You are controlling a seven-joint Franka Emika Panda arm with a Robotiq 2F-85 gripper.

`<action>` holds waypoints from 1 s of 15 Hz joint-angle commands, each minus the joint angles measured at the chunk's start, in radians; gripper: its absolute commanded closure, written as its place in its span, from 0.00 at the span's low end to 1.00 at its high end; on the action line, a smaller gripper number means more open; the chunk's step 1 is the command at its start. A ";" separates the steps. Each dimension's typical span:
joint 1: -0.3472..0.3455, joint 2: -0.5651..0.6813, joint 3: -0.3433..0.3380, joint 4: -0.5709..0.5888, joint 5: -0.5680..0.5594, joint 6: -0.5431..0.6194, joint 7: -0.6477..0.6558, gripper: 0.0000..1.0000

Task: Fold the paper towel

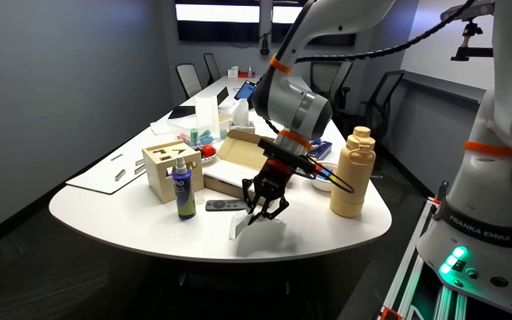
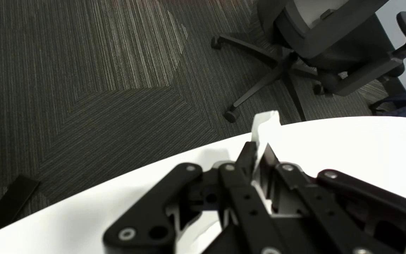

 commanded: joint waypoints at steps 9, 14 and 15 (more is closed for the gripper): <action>-0.022 0.049 -0.053 -0.019 0.054 -0.115 0.089 0.98; -0.021 0.055 -0.046 -0.021 0.062 -0.140 0.186 0.98; -0.021 0.057 -0.045 -0.019 0.062 -0.154 0.194 0.98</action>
